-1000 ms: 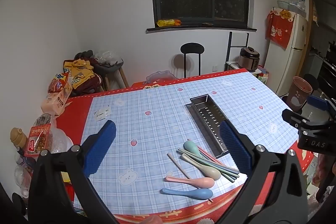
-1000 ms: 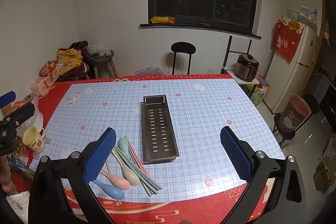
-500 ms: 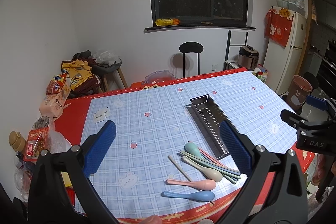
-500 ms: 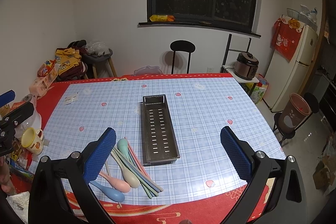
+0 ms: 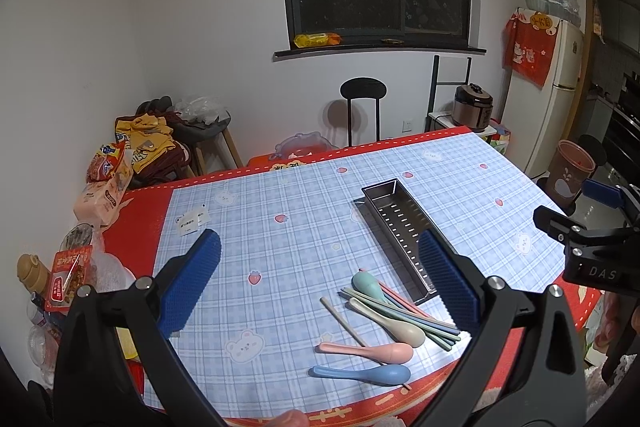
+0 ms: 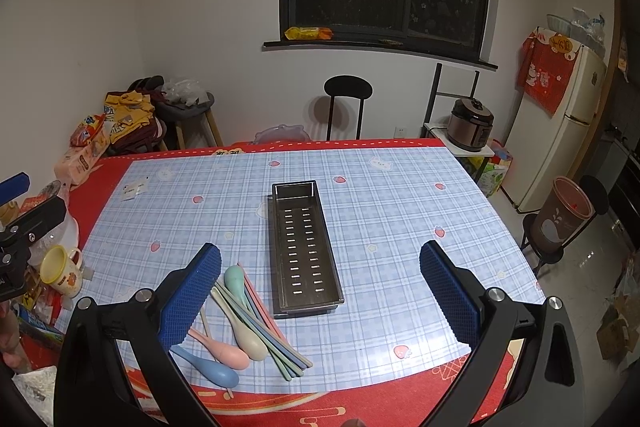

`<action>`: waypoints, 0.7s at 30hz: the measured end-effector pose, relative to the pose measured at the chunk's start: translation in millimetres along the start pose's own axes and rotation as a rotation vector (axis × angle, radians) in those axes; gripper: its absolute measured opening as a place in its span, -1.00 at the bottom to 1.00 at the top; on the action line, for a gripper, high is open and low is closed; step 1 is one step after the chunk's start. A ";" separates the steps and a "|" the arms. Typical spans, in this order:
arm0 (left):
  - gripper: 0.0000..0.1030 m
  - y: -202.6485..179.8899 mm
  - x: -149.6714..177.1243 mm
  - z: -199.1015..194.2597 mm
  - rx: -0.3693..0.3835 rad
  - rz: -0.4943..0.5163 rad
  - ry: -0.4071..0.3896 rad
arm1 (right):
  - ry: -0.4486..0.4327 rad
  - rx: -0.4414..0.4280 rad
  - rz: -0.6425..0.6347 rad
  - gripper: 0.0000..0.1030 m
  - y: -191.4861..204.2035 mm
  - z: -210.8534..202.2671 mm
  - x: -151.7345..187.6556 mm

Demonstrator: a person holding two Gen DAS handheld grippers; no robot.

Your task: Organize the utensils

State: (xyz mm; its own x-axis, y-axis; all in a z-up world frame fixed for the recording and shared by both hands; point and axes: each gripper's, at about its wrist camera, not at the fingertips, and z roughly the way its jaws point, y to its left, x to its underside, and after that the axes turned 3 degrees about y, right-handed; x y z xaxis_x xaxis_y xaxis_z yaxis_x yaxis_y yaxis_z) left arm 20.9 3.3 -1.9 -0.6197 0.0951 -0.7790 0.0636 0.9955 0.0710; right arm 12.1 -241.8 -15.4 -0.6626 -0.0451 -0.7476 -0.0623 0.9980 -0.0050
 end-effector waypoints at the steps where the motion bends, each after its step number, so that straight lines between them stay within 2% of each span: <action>1: 0.89 -0.1 -0.2 0.1 0.001 0.001 0.000 | 0.000 0.000 0.000 0.89 0.2 0.2 -0.2; 21: 0.89 -3.3 -0.9 -3.5 -0.002 0.012 -0.006 | -0.006 -0.006 0.014 0.89 -3.4 0.1 3.2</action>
State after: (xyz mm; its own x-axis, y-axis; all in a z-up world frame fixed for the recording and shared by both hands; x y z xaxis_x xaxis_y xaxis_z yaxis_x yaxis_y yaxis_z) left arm 18.5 -0.1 0.7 -0.6143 0.1073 -0.7817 0.0693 0.9942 0.0820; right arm 10.3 -245.3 -17.8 -0.6590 -0.0312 -0.7515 -0.0579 0.9983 0.0093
